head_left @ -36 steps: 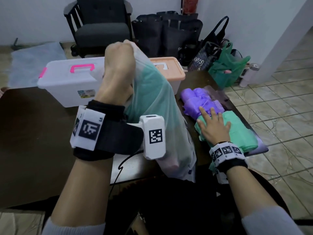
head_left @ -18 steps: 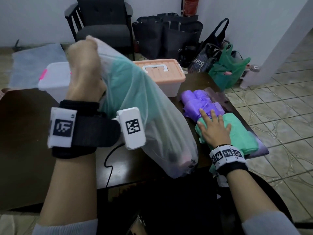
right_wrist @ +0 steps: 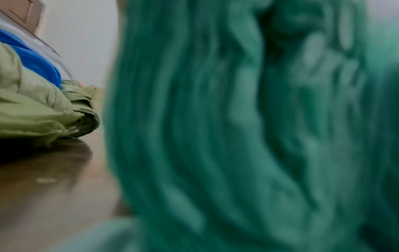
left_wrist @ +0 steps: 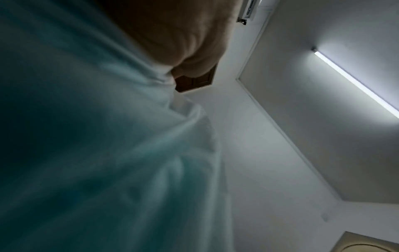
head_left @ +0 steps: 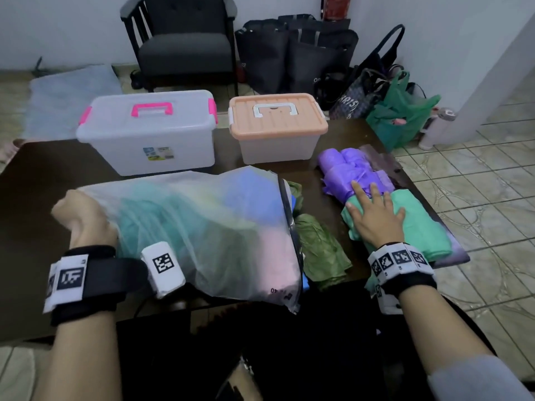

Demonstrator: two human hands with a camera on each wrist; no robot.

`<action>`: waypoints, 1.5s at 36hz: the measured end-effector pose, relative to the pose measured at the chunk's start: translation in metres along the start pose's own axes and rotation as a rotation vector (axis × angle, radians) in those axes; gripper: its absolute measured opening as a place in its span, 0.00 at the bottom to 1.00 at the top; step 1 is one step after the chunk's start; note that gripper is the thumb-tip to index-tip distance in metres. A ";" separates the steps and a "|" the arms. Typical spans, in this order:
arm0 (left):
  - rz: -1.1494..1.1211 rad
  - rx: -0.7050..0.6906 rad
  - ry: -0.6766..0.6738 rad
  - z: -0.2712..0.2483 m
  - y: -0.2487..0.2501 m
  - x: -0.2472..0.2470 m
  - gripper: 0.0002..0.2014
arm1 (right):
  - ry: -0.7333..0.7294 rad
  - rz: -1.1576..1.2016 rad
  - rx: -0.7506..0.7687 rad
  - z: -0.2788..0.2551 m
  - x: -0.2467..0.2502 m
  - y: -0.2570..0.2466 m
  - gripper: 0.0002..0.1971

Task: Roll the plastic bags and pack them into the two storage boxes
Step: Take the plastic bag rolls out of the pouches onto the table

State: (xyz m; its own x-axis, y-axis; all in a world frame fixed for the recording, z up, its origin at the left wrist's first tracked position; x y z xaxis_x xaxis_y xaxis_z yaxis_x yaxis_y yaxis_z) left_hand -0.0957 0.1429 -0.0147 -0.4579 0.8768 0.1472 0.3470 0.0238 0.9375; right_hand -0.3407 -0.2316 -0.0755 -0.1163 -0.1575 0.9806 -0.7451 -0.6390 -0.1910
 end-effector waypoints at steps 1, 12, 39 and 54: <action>-0.011 -0.012 -0.020 0.007 -0.003 0.001 0.15 | -0.009 0.005 -0.001 0.000 0.000 0.000 0.27; 0.781 -0.420 0.005 -0.039 0.005 0.006 0.28 | 0.157 0.304 -0.015 -0.005 0.026 -0.001 0.23; 0.781 -0.469 -0.785 -0.157 -0.035 -0.105 0.14 | -0.109 0.446 -0.003 -0.061 -0.010 -0.061 0.44; 0.525 -0.360 -0.613 -0.112 -0.041 -0.089 0.21 | 0.236 -0.068 0.007 -0.058 -0.014 -0.055 0.28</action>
State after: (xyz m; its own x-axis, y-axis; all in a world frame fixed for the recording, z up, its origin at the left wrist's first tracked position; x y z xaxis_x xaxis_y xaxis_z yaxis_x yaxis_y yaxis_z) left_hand -0.1612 0.0103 -0.0304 0.2436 0.8381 0.4881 0.0634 -0.5160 0.8543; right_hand -0.3360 -0.1501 -0.0760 -0.2169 0.0661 0.9740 -0.7518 -0.6478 -0.1234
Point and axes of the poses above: each hand's wrist, its own z-axis towards the middle knuckle, its own x-axis out of the back of the hand, y = z × x, the point moved 2 cm from there along z, towards the middle knuckle, and after that the axes turned 3 degrees about y, right-handed, at the moved point
